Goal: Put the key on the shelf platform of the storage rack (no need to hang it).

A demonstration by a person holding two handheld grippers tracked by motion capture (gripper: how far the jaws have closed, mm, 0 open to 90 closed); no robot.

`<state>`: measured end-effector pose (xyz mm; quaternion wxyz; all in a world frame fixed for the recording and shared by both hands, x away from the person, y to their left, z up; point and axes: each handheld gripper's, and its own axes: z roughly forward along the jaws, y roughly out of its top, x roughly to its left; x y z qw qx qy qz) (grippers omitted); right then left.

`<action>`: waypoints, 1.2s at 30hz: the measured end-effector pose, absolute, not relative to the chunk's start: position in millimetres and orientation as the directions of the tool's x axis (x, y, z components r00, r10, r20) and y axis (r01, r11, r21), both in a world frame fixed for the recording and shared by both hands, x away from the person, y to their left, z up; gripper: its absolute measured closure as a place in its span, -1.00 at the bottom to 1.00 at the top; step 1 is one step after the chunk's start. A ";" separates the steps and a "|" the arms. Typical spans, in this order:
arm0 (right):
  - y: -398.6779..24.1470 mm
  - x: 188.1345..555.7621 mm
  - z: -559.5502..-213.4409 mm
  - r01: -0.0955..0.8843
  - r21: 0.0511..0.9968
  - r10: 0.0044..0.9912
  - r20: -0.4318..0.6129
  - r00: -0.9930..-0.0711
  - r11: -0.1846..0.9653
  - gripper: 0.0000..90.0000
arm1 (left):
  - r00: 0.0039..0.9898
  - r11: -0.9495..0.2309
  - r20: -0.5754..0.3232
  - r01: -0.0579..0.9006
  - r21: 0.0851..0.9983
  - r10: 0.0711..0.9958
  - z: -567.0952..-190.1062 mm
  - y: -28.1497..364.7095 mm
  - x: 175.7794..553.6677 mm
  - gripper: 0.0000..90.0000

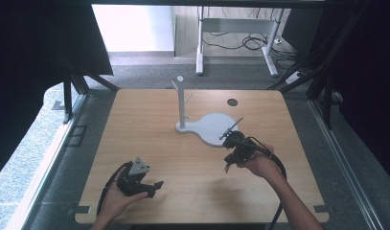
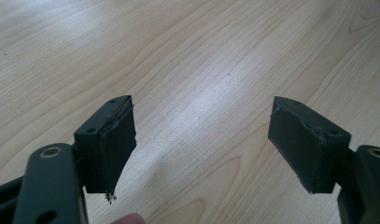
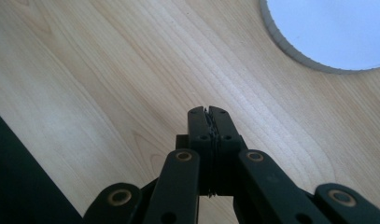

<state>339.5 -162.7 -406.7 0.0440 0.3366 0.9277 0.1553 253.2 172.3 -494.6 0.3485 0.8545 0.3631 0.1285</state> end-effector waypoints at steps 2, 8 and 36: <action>-163.7 343.1 -406.4 0.616 0.318 0.643 0.023 -0.765 0.721 0.99 | 0.704 -0.492 -0.035 0.530 0.691 0.709 -494.4 171.9 253.0 -0.48; -166.0 349.7 -403.3 0.624 0.323 0.654 0.023 -0.757 0.711 0.99 | 0.706 -0.498 -0.032 0.529 0.687 0.707 -495.1 171.6 253.4 -0.48; -168.0 384.4 -389.5 0.666 0.332 0.697 0.034 -0.716 0.668 0.99 | 0.711 -0.502 -0.032 0.528 0.685 0.702 -495.4 169.3 252.6 -0.48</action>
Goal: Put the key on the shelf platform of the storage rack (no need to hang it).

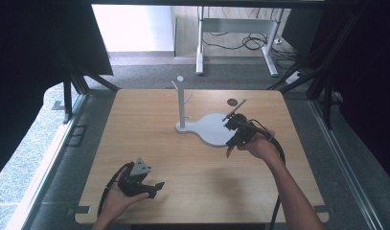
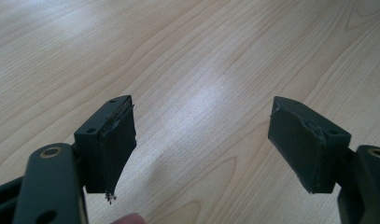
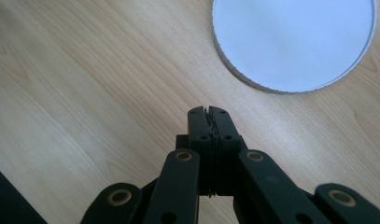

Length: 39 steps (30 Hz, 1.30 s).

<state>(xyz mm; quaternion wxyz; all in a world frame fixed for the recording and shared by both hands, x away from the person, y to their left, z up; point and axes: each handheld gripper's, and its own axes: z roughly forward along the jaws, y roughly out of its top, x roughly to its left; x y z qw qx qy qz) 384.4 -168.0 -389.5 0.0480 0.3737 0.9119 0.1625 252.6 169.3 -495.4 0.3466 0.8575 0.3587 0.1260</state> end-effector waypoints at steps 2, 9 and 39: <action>-167.9 385.5 -389.3 0.665 0.332 0.697 0.031 -0.717 0.669 0.99 | 0.711 -0.502 -0.033 0.528 0.685 0.703 -495.3 169.4 252.6 -0.48; -166.2 398.4 -386.1 0.676 0.331 0.710 0.028 -0.704 0.658 0.99 | 0.708 -0.497 -0.038 0.531 0.686 0.705 -495.1 170.4 252.8 -0.48; -159.8 433.5 -388.0 0.704 0.336 0.736 0.045 -0.676 0.626 0.99 | 0.714 -0.505 -0.033 0.527 0.684 0.700 -495.3 169.2 252.4 -0.49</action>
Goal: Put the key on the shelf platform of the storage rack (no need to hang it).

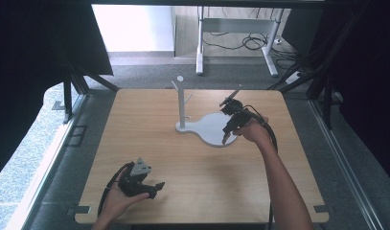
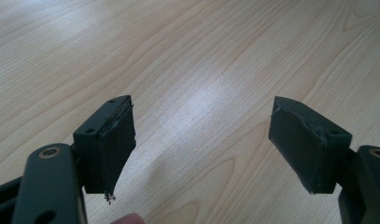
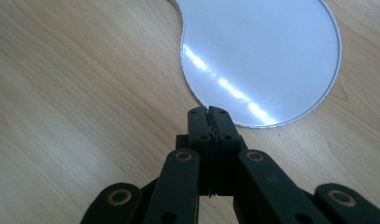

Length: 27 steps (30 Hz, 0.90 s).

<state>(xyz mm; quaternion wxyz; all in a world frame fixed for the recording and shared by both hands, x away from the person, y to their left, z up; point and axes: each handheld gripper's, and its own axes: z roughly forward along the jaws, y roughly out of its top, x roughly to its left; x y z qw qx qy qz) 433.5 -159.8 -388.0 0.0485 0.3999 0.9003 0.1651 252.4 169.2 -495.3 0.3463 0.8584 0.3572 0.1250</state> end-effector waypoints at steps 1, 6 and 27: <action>-159.3 434.5 -388.1 0.705 0.334 0.737 0.043 -0.675 0.626 0.99 | 0.714 -0.503 -0.035 0.527 0.685 0.699 -495.2 169.3 252.3 -0.49; -157.8 439.2 -387.3 0.705 0.332 0.738 0.039 -0.674 0.627 0.99 | 0.714 -0.502 -0.034 0.525 0.688 0.699 -494.7 170.9 252.9 -0.49; -139.5 462.0 -390.7 0.710 0.316 0.746 0.007 -0.665 0.630 0.99 | 0.717 -0.503 -0.034 0.520 0.690 0.696 -493.8 170.7 252.0 -0.48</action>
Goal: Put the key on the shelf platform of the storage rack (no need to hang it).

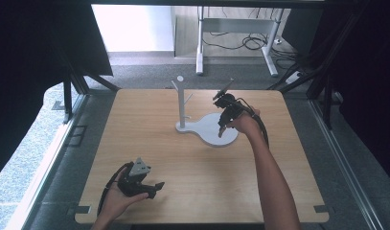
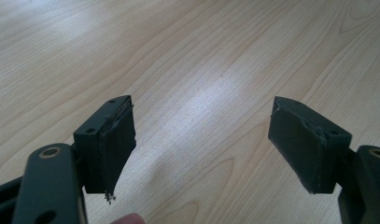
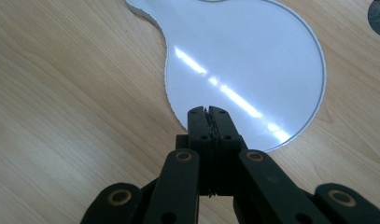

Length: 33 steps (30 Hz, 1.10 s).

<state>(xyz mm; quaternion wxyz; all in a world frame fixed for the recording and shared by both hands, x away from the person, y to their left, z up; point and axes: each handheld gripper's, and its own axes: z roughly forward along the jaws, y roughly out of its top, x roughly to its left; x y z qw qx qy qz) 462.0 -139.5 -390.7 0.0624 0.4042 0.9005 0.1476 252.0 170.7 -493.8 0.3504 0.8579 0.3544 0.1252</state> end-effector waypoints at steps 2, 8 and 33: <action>-136.9 462.3 -391.8 0.709 0.311 0.745 0.005 -0.667 0.633 0.99 | 0.718 -0.504 -0.034 0.521 0.689 0.696 -493.8 170.5 252.0 -0.48; -132.4 463.7 -398.3 0.711 0.298 0.745 0.002 -0.668 0.637 0.99 | 0.719 -0.504 -0.034 0.520 0.690 0.695 -493.1 170.0 250.9 -0.49; -128.7 488.4 -431.8 0.740 0.270 0.768 0.004 -0.641 0.616 0.99 | 0.717 -0.485 -0.027 0.498 0.719 0.696 -488.3 171.7 248.2 -0.47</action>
